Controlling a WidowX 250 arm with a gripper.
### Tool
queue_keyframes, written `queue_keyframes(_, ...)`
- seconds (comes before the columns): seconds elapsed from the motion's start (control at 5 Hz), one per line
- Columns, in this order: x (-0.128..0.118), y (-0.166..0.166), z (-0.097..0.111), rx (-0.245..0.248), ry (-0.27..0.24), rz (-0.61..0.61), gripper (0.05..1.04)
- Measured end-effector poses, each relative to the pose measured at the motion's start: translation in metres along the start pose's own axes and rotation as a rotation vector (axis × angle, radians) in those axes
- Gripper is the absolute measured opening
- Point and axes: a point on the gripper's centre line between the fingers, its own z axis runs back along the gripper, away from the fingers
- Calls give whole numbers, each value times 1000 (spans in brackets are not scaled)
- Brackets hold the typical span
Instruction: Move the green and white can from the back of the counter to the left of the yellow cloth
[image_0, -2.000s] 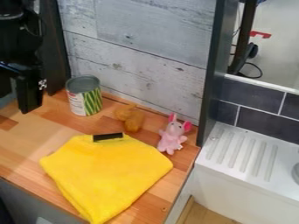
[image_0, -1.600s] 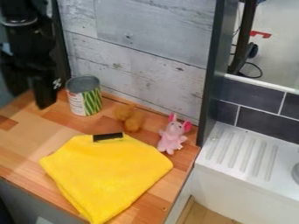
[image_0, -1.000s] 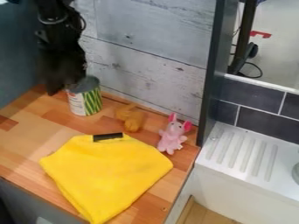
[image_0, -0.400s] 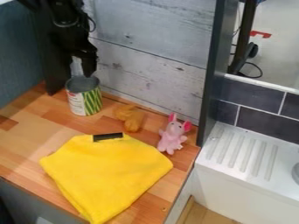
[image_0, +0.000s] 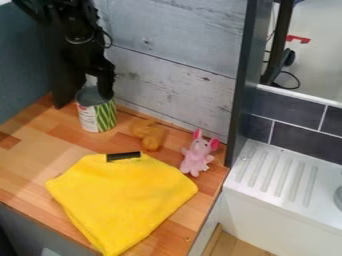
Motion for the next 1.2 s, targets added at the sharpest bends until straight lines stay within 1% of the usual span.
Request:
queue_keyframes(0.2,-12,0,-4,7,24,14,1000)
queue_keyframes(0.4,-32,5,-1,2,67,36,1000)
queue_keyframes(0.6,-65,18,2,-3,128,77,1000)
queue_keyframes(0.8,-101,28,2,21,231,79,1000)
queue_keyframes(1.0,-130,44,3,69,317,130,1000)
queue_keyframes(1.2,-145,47,8,103,394,146,1000)
